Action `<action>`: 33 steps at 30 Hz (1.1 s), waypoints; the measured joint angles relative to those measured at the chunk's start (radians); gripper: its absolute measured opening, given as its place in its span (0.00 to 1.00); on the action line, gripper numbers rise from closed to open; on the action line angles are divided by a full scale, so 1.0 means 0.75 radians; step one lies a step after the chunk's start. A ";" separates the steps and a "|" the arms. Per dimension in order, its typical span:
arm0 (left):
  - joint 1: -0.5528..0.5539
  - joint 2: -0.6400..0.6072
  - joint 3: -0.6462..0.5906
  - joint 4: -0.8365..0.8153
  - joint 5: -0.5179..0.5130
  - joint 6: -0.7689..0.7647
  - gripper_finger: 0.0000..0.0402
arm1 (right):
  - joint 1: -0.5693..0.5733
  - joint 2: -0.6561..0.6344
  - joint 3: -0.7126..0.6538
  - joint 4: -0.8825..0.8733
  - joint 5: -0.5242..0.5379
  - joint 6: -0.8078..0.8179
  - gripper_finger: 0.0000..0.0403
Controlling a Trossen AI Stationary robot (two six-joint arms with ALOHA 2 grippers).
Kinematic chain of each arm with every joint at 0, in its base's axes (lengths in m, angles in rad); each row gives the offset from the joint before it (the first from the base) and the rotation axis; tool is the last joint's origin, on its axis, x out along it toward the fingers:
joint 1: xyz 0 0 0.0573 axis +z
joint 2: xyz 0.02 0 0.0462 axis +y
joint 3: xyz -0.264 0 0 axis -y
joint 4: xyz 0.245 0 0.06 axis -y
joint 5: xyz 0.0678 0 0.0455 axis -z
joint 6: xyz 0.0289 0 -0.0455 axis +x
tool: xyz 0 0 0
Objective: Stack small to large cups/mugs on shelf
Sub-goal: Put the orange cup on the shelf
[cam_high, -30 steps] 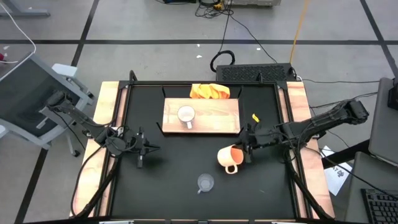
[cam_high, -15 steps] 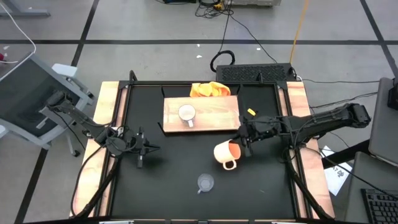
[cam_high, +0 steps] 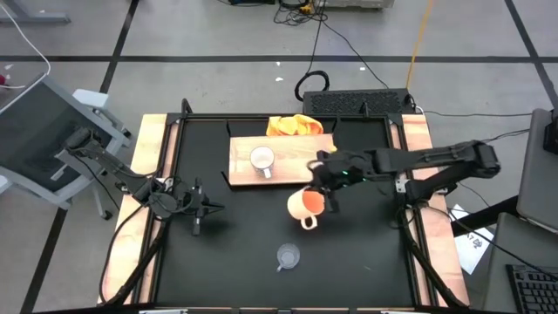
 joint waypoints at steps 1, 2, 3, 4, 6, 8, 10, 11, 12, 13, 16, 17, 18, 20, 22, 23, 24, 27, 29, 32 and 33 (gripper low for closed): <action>0.000 0.000 0.000 0.000 0.001 -0.002 0.06 | -0.017 0.044 0.076 -0.077 0.005 -0.015 0.00; 0.000 0.000 0.000 0.001 0.003 -0.002 0.06 | -0.034 0.087 0.144 -0.147 0.010 -0.029 0.00; 0.000 0.000 0.000 0.000 0.007 -0.002 0.06 | -0.054 0.129 0.209 -0.215 0.011 -0.041 0.00; 0.000 0.000 0.000 0.000 0.010 -0.002 0.06 | -0.073 0.170 0.272 -0.277 0.012 -0.058 0.00; 0.000 0.000 0.000 0.000 0.011 -0.002 0.06 | -0.105 0.247 0.378 -0.385 0.014 -0.098 0.00; 0.000 0.000 0.000 -0.010 0.011 -0.002 0.06 | -0.137 0.314 0.464 -0.487 0.015 -0.130 0.00; 0.000 0.000 0.000 -0.026 0.011 -0.005 0.06 | -0.170 0.367 0.527 -0.560 0.015 -0.154 0.00; 0.000 0.000 0.000 -0.034 0.011 -0.008 0.06 | -0.188 0.393 0.555 -0.597 0.015 -0.158 0.00; 0.000 0.000 0.000 -0.041 0.012 -0.010 0.06 | -0.206 0.415 0.578 -0.627 0.015 -0.161 0.00; 0.000 0.000 0.000 -0.046 0.011 -0.012 0.06 | -0.222 0.435 0.599 -0.653 0.016 -0.165 0.00; 0.000 0.000 0.000 -0.051 0.012 -0.012 0.06 | -0.260 0.491 0.649 -0.727 0.020 -0.209 0.00; 0.000 0.000 0.000 -0.052 0.012 -0.010 0.06 | -0.269 0.509 0.664 -0.739 0.019 -0.230 0.00; 0.000 0.000 0.000 -0.052 0.012 -0.008 0.06 | -0.276 0.522 0.677 -0.741 0.015 -0.250 0.00; 0.000 0.000 0.000 -0.052 0.012 -0.008 0.06 | -0.293 0.546 0.697 -0.748 0.009 -0.294 0.00; 0.000 0.000 0.000 -0.052 0.012 -0.008 0.06 | -0.315 0.561 0.715 -0.747 0.008 -0.342 0.00; 0.000 0.000 0.000 -0.052 0.012 -0.008 0.06 | -0.326 0.567 0.719 -0.746 0.009 -0.371 0.00; 0.000 0.000 0.000 -0.052 0.012 -0.008 0.06 | -0.337 0.574 0.724 -0.747 0.010 -0.400 0.00; 0.000 0.000 0.000 -0.059 0.012 -0.009 0.06 | -0.370 0.597 0.737 -0.741 0.008 -0.442 0.00; 0.000 0.000 0.000 -0.060 0.012 -0.009 0.06 | -0.393 0.616 0.740 -0.736 0.006 -0.460 0.00; 0.000 0.000 0.000 -0.060 0.011 -0.009 0.06 | -0.422 0.641 0.740 -0.727 0.005 -0.466 0.00; 0.000 0.000 0.000 -0.061 0.012 -0.008 0.06 | -0.430 0.647 0.740 -0.717 0.005 -0.463 0.00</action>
